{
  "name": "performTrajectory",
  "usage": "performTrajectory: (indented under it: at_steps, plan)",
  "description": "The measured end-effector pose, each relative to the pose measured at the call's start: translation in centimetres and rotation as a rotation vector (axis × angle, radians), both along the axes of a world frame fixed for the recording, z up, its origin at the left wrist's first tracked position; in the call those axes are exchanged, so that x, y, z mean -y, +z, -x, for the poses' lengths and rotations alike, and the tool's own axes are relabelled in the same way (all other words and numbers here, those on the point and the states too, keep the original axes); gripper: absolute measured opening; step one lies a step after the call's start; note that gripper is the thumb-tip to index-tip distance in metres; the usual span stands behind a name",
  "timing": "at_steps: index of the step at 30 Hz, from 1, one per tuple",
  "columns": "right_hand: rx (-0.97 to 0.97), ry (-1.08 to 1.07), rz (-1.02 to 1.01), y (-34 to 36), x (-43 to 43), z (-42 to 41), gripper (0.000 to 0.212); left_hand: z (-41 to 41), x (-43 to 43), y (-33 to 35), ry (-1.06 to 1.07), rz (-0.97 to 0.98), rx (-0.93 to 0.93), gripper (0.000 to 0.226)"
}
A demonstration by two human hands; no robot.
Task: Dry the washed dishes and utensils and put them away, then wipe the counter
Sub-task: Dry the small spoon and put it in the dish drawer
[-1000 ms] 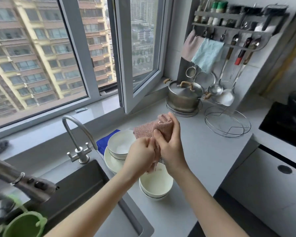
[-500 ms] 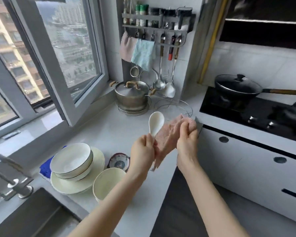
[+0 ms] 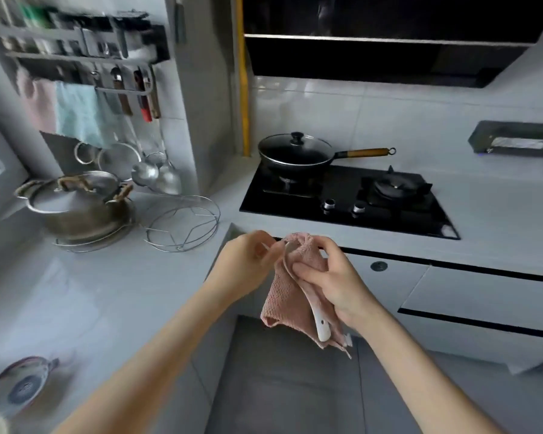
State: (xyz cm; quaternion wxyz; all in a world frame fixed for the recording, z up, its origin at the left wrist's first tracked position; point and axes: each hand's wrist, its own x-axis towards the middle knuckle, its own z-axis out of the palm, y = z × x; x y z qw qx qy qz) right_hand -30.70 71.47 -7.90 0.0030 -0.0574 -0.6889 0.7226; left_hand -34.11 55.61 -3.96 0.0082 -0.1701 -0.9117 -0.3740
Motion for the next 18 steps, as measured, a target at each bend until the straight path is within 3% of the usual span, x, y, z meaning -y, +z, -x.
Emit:
performTrajectory:
  at_steps: [5,8,10,15,18]
  plan:
    - [-0.035,-0.017,-0.325,0.7,-10.7,-1.3,0.03,1.3,-11.6,-1.0,-0.221,0.007,0.087,0.039]
    - [-0.031,-0.073,-0.423,0.8,-15.9,-2.4,0.031,2.0,-17.6,-1.5,-0.311,-0.132,0.4,0.035]
    - [0.021,-0.13,-0.396,0.3,-19.1,-2.8,0.036,2.4,-21.7,-2.0,-0.332,-0.148,0.489,0.035]
    - [0.314,-0.277,-0.054,-1.6,-26.8,-3.9,0.05,3.1,-31.4,-4.0,-0.341,0.059,0.371,0.036]
    - [0.369,-0.353,-0.01,-2.6,-31.0,-5.0,0.05,4.4,-37.0,-5.5,-0.309,0.088,0.388,0.038]
